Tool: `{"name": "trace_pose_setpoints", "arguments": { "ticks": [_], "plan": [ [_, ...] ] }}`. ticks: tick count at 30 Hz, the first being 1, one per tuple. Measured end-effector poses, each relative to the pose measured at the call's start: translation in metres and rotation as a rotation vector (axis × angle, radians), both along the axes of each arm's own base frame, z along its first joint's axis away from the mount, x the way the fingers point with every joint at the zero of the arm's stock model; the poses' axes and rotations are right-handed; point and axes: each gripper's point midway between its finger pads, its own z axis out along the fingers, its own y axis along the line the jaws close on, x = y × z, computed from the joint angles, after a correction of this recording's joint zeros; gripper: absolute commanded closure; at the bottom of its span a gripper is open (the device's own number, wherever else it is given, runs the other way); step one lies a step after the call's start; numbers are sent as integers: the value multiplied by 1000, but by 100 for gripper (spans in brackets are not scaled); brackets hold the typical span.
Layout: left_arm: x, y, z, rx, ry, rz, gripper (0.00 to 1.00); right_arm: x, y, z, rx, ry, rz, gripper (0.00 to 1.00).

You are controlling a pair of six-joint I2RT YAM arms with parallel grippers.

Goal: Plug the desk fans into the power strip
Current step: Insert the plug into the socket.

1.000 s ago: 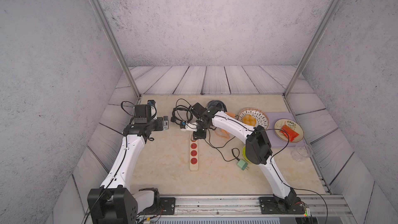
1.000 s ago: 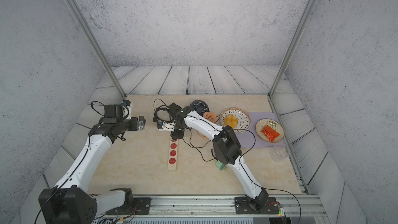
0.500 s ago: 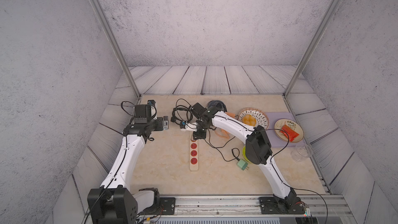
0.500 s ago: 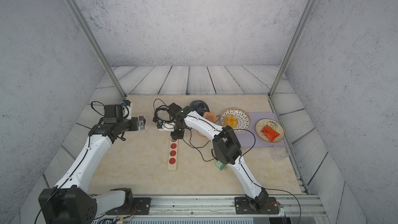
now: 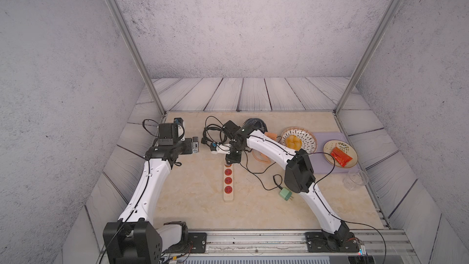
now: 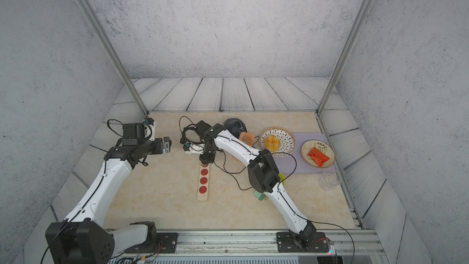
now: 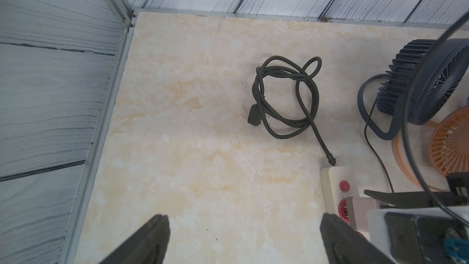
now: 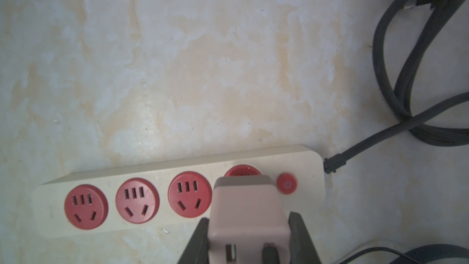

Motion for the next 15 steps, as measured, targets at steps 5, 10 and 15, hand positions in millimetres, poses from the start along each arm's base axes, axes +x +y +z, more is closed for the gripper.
{"name": "trace_pose_setpoints", "arguments": {
  "ticks": [5,10,15],
  "plan": [
    [0,1,-2,1,5,3,0,1,8,-9,-18,1,-3,100],
    [1,6,-3,-7,10,21,1,-2,12,-9,-27,-13,-1,100],
    [1,11,-3,-13,11,42,1,-1,10,-13,-38,-29,-2,100]
  ]
}}
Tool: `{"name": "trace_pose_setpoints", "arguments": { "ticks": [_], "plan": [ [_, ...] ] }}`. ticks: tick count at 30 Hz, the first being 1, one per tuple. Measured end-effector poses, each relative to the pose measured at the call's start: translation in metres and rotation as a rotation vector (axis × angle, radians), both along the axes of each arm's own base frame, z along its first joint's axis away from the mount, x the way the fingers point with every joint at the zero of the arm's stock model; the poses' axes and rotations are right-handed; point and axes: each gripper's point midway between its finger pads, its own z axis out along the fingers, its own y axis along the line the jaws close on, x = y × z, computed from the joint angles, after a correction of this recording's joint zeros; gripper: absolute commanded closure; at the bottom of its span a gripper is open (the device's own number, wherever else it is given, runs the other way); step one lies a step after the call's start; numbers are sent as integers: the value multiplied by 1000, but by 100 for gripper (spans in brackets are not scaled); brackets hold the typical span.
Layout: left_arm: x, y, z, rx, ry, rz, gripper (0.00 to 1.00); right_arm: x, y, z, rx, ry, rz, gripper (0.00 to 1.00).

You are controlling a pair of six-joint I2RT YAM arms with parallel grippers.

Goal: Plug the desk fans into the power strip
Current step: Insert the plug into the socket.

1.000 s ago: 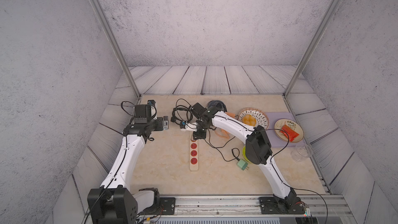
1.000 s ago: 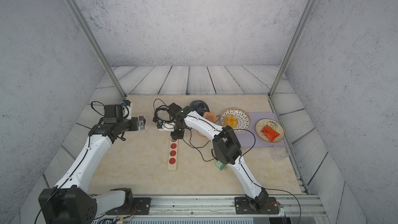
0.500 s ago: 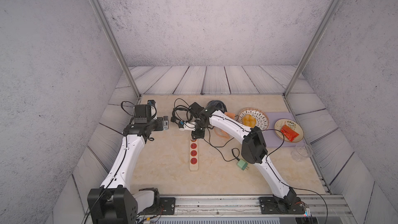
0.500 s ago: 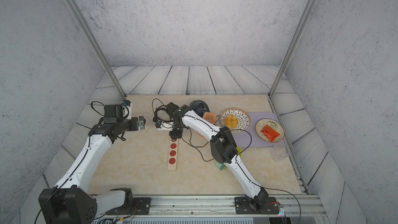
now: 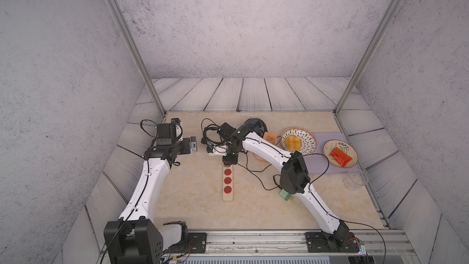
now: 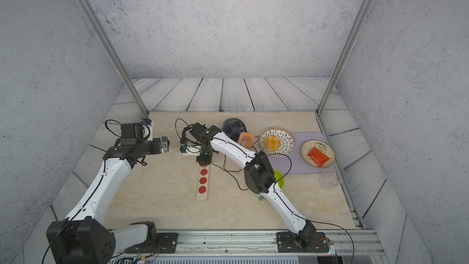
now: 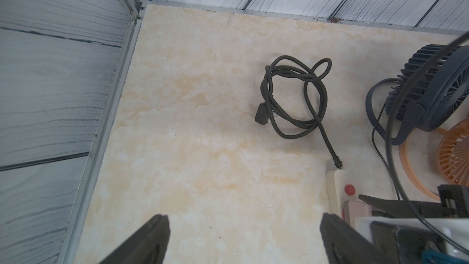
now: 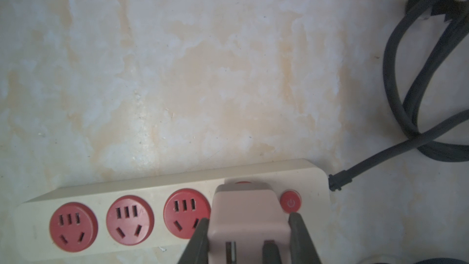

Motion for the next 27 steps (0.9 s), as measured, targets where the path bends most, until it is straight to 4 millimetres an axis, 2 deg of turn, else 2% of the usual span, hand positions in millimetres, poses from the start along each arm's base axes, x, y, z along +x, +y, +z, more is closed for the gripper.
{"name": "trace_pose_setpoints", "arguments": {
  "ticks": [18,27],
  "plan": [
    [0,4,0,-31,0,14,1,-1,5,-6,7,-3,11,100],
    [-1,5,-1,-48,7,20,1,-4,0,-8,32,-37,26,100]
  ]
}}
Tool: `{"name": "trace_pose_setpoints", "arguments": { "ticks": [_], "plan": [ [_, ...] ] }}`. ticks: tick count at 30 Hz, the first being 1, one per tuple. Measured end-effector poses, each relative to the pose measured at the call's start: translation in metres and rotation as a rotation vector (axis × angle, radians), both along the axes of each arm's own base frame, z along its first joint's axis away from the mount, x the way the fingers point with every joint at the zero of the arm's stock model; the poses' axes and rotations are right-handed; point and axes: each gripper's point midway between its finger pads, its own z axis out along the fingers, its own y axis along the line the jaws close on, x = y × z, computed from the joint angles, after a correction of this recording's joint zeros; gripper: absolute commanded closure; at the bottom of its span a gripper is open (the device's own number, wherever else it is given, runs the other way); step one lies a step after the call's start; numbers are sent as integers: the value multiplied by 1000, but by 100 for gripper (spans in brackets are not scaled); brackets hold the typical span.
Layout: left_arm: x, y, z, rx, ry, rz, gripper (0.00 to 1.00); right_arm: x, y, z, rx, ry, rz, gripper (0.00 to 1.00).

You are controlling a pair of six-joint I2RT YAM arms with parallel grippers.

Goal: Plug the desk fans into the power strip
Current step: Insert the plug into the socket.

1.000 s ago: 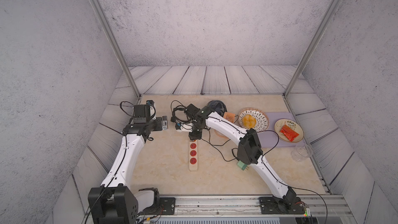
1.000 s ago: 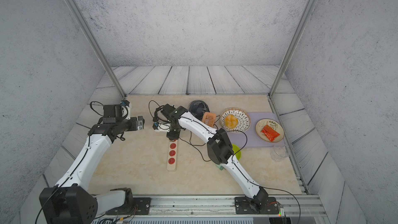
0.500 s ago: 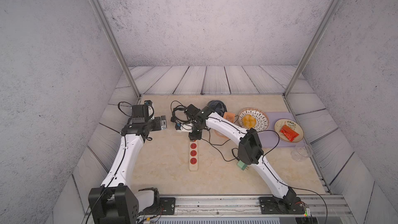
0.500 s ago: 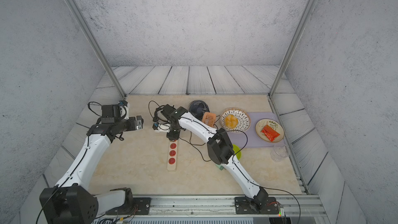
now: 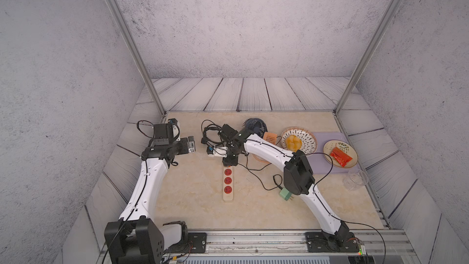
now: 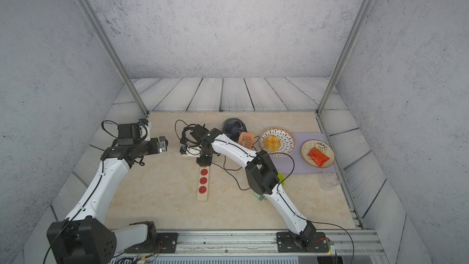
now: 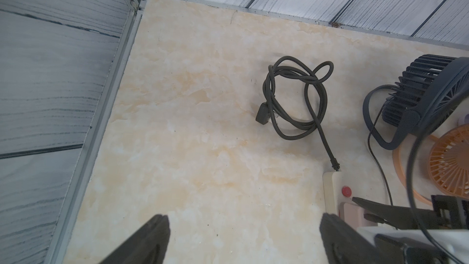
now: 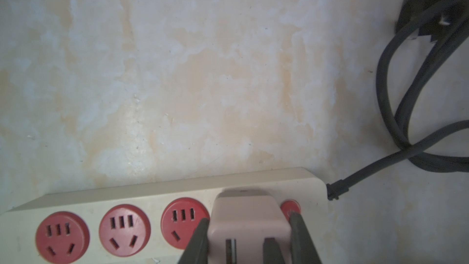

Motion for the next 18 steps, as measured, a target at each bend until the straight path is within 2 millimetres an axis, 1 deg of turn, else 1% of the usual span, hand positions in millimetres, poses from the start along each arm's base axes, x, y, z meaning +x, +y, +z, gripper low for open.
{"name": "trace_pose_setpoints", "arguments": {
  "ticks": [10,18],
  "plan": [
    [0,1,0,-6,0,3,1,0,-2,-2,45,-36,-2,100],
    [0,2,0,-11,0,4,1,9,-6,4,75,33,-17,100]
  ]
}}
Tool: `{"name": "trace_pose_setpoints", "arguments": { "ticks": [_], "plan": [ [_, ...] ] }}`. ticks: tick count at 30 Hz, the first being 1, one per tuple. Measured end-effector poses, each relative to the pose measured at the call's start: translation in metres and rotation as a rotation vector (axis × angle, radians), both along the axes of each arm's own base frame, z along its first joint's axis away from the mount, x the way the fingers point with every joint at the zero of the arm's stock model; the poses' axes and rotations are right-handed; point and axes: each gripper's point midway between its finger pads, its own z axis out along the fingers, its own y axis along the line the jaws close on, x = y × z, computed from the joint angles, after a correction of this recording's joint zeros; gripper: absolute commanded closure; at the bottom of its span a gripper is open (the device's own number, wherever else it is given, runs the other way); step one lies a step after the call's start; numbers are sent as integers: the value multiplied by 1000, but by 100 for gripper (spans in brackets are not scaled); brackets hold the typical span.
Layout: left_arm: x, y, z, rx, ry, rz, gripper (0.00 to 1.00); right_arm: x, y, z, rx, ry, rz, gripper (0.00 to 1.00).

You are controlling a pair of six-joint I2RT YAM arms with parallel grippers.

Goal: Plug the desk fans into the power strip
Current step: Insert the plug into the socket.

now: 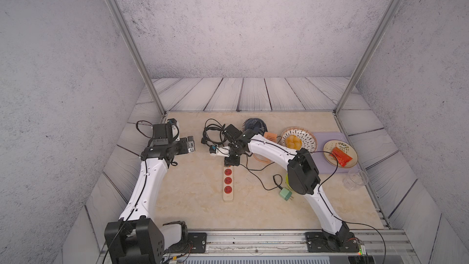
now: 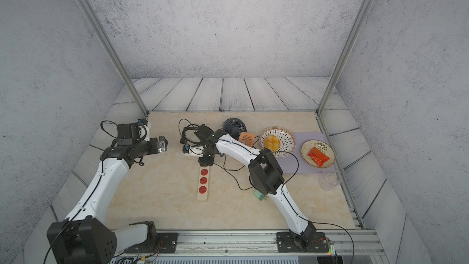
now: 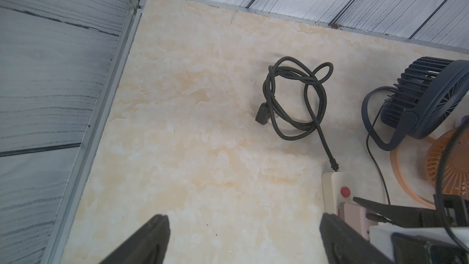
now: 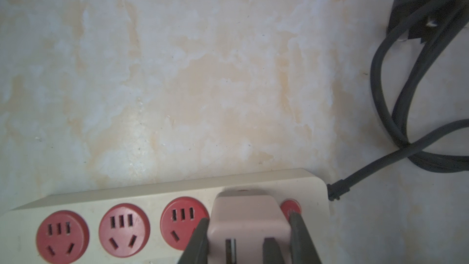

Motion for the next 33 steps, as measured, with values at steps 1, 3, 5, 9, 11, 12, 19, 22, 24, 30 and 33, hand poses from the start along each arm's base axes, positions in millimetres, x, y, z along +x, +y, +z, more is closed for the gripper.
{"name": "trace_pose_setpoints", "arguments": {
  "ticks": [1,3,5,9,11,12,19,22,24,30,33],
  "plan": [
    [0,0,0,-2,0,-1,1,0,0,0,0,8,0,99],
    [0,0,0,-6,0,-1,1,0,0,1,-2,16,0,89],
    [0,0,0,-7,0,0,1,0,0,2,-4,18,0,75],
    [0,-1,0,-12,-1,-5,1,0,-4,-2,-42,17,-13,55],
    [0,-2,0,-15,-1,-7,1,-3,-15,-20,-116,34,-25,52],
    [0,-2,0,-17,-1,-10,1,0,-15,-20,-119,25,-30,51],
    [-1,-8,0,-39,4,-32,1,-14,-31,-22,-212,60,-42,38],
    [-2,-10,0,-50,6,-43,0,-14,-29,-18,-204,57,-49,7],
    [-3,-13,0,-57,8,-55,0,-15,-26,-11,-191,52,-49,4],
    [-6,-22,4,-93,16,-93,1,-17,-18,45,-93,-4,-64,3],
    [-5,-27,3,-123,29,-111,3,-19,-21,90,-19,-54,-84,3]
  ]
}}
